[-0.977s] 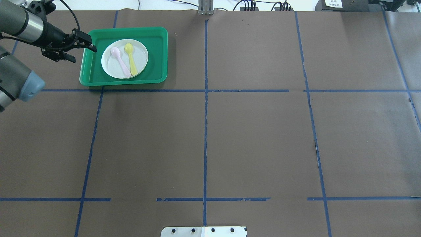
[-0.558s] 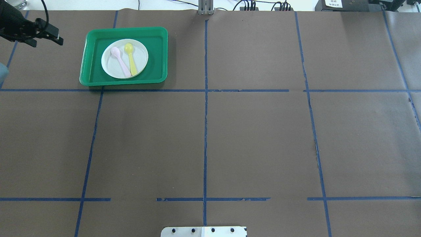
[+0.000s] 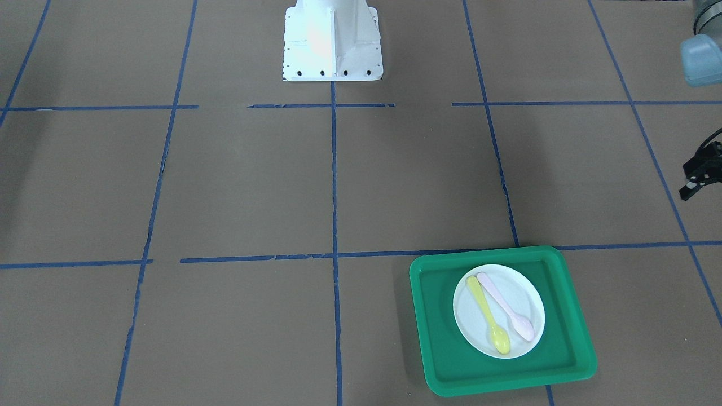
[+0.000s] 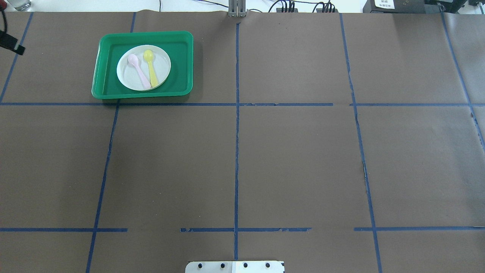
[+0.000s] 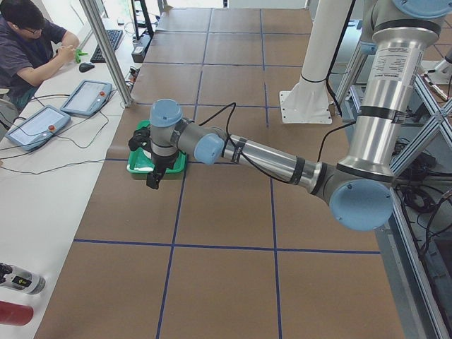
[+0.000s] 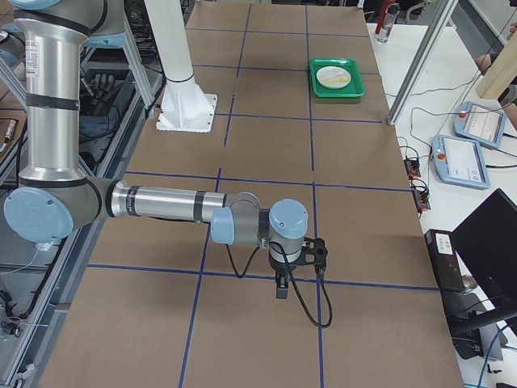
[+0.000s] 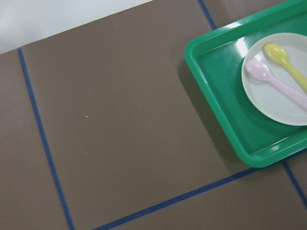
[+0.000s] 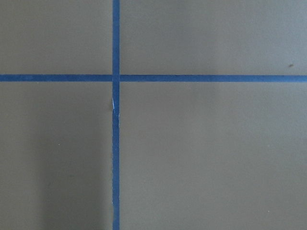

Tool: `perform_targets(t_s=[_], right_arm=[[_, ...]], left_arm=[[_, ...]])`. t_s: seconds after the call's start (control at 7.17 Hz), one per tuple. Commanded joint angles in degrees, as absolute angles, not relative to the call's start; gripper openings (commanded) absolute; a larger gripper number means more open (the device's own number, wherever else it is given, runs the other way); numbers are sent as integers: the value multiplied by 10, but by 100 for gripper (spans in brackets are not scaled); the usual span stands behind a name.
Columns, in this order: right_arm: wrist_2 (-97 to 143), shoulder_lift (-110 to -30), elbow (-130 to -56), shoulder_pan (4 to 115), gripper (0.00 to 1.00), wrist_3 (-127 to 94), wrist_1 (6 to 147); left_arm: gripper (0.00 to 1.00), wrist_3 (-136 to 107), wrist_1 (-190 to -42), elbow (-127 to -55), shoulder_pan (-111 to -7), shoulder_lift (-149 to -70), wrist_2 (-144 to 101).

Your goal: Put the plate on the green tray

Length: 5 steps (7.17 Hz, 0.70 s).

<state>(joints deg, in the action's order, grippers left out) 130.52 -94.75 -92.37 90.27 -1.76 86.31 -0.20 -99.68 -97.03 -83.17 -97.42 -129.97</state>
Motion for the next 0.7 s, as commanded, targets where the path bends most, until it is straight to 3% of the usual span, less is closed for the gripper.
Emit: perform_targets(t_s=[0.0, 0.14, 0.56], right_arm=[[1305, -947, -924, 903, 100, -18, 863], [1305, -947, -924, 903, 100, -18, 863], [1305, -947, -924, 903, 100, -18, 863]], left_arm=[[100, 25, -984, -975, -873, -863, -1295], [100, 24, -984, -977, -884, -824, -1296], [100, 17, -898, -980, -899, -827, -1296]])
